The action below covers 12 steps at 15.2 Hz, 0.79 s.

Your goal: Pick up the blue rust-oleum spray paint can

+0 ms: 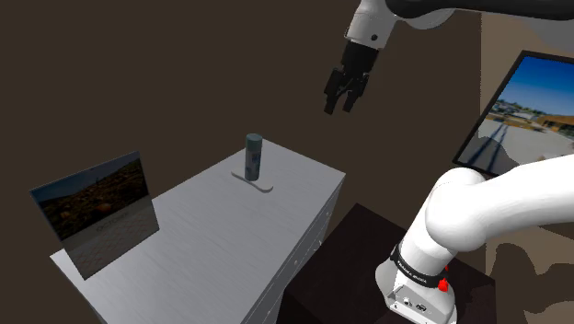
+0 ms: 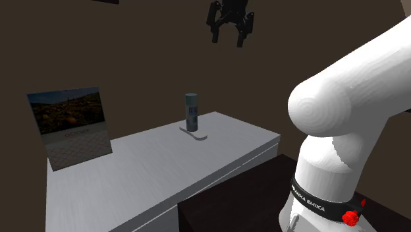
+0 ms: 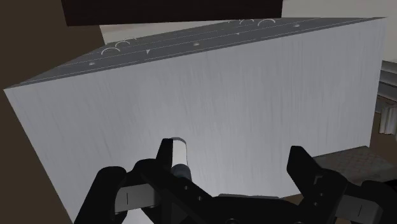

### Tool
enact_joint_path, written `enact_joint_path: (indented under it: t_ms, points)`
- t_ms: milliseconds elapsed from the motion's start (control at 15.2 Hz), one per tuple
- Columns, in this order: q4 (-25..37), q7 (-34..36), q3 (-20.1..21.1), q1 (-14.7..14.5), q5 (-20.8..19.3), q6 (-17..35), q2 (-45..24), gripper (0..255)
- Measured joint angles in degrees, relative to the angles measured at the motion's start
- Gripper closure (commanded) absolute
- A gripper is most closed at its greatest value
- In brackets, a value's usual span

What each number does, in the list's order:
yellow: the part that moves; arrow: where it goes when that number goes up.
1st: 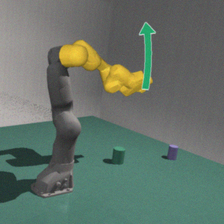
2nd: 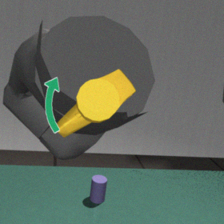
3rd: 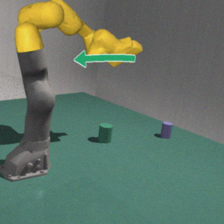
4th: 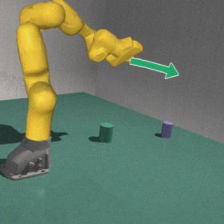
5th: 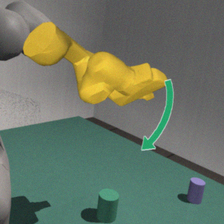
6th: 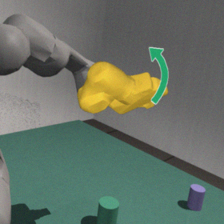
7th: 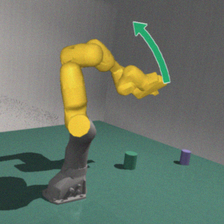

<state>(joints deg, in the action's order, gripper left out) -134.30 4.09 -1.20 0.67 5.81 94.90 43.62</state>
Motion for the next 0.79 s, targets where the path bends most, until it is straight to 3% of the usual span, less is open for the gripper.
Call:
enact_joint_path:
  t_ms: [198,792]
  points:
    - [0.26,0.19,0.21,0.1,-0.11,1.87,-2.35,0]
    - [6.48,2.38,1.65,0.74,-1.17,12.61,-20.67,0]
